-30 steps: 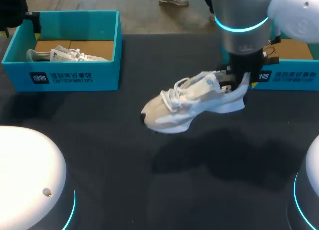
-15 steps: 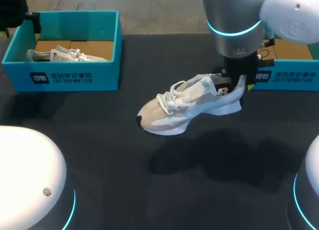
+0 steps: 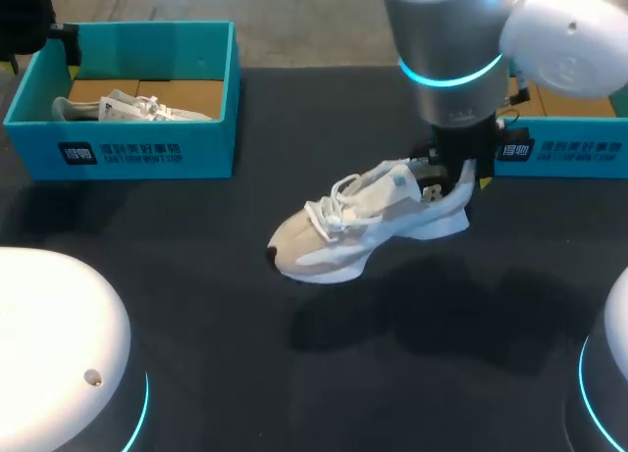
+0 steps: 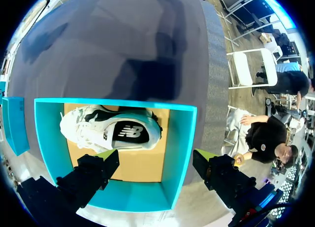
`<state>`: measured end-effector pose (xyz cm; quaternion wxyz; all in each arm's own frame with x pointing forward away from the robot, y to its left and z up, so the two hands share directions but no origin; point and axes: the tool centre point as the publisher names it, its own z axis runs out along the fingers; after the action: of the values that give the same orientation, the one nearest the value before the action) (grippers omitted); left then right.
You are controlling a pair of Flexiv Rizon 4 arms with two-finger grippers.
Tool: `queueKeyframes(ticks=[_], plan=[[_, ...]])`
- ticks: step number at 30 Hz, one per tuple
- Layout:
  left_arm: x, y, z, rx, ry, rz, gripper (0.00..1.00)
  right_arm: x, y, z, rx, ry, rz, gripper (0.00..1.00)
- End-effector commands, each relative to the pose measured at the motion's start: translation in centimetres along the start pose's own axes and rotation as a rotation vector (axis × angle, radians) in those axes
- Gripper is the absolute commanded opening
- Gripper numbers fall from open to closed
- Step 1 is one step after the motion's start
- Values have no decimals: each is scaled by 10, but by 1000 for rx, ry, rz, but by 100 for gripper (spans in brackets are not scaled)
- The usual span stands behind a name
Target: Take the shoe out of the shoebox, open the shoe tongue, remove and reinsert the insole, then place the shoe into the shoebox
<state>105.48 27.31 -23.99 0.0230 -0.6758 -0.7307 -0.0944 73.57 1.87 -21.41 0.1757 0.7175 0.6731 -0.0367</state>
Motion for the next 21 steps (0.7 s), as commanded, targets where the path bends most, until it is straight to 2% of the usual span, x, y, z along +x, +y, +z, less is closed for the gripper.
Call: queueKeyframes(ticks=[1,10,14,21], plan=[[0,-1,0,-2,0,0,100,30,-1,20,18,-25,-3,0],[0,-1,0,-2,0,0,100,63,-23,50,21,-3,-20,0],[0,-1,0,-2,0,0,100,71,-28,58,22,17,-23,0],[0,-1,0,-2,0,0,100,92,-35,93,39,32,-17,0]])
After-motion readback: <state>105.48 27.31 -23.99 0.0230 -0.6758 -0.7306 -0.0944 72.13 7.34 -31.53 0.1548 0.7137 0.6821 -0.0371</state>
